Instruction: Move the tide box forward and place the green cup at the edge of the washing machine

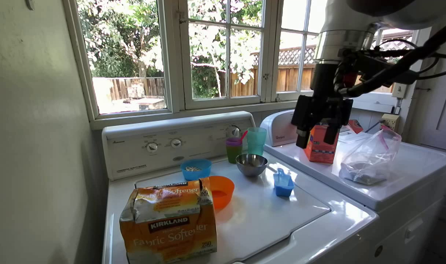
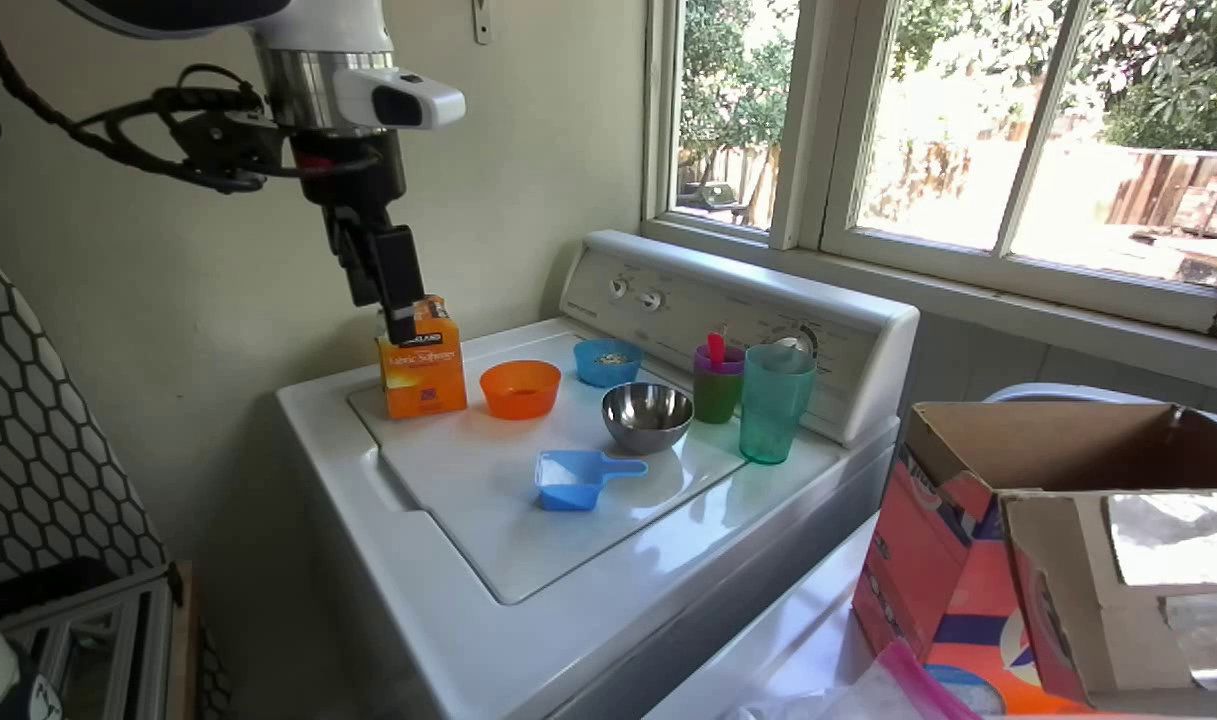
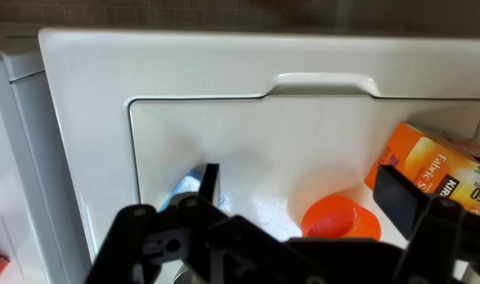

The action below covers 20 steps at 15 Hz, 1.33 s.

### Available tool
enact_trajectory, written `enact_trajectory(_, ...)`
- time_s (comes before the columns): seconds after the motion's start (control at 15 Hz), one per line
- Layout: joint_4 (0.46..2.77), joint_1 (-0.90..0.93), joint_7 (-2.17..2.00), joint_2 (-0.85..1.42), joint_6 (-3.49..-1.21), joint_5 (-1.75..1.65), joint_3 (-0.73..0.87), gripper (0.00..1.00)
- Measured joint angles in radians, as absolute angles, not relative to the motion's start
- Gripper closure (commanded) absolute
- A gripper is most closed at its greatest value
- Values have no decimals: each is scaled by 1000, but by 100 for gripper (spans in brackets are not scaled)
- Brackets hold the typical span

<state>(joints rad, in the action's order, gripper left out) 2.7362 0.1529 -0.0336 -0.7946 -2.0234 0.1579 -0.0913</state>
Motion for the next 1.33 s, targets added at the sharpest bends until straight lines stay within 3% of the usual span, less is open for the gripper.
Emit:
enact_trajectory(0.27,2733,148,-34,-794,-2039,157,-89,0)
enact_trajectory(0.73,2703,35,-37,-742,-2282,109,-51,0)
enact_trajectory(1.33,2537,-103,-87,-617,-2416,97,50,0)
